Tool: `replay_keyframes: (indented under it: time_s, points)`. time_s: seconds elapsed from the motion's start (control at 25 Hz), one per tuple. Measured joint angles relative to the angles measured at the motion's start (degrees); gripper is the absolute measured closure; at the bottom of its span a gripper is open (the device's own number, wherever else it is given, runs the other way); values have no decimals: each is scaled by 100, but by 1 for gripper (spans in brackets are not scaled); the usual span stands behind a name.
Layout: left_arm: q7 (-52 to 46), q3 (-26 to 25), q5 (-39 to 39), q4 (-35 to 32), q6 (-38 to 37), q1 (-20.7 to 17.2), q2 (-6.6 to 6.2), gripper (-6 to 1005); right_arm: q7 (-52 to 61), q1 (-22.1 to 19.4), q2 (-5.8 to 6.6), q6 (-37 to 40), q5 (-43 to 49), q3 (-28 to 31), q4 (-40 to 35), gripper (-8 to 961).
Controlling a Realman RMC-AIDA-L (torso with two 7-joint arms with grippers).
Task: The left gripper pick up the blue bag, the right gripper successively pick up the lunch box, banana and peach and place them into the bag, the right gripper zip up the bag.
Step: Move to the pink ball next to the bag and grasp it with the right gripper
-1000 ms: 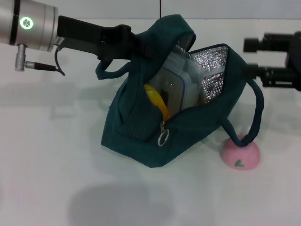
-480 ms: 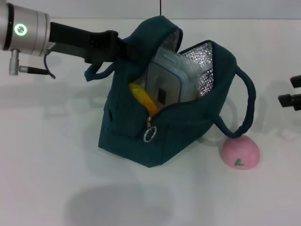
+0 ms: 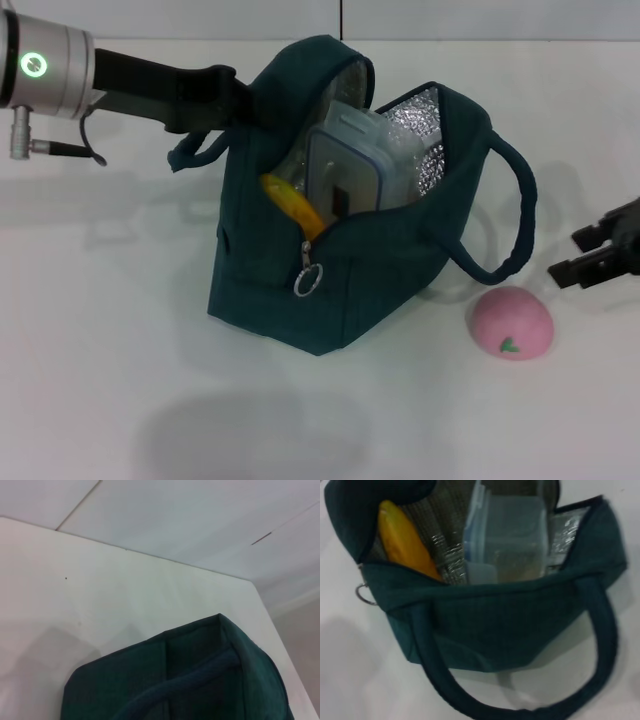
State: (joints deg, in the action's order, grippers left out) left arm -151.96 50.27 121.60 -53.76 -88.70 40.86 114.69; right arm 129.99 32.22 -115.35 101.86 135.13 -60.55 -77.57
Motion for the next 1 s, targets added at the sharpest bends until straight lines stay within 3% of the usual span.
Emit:
replay_keyframes:
  time_s: [0.32,0.72,1.0]
  points:
    - [19,0,-6,-1,2,12,0,951,-23,261,-2,-412,24,-521,797,400]
    - [60,0,-46,-4,2,-8,1,952,-44,377,-8,-840,12,-1051,1237,423]
    - [62,0,-49,-3,-1,-3,7,952,-46,434,-12,-881,21,-1090,1377,439]
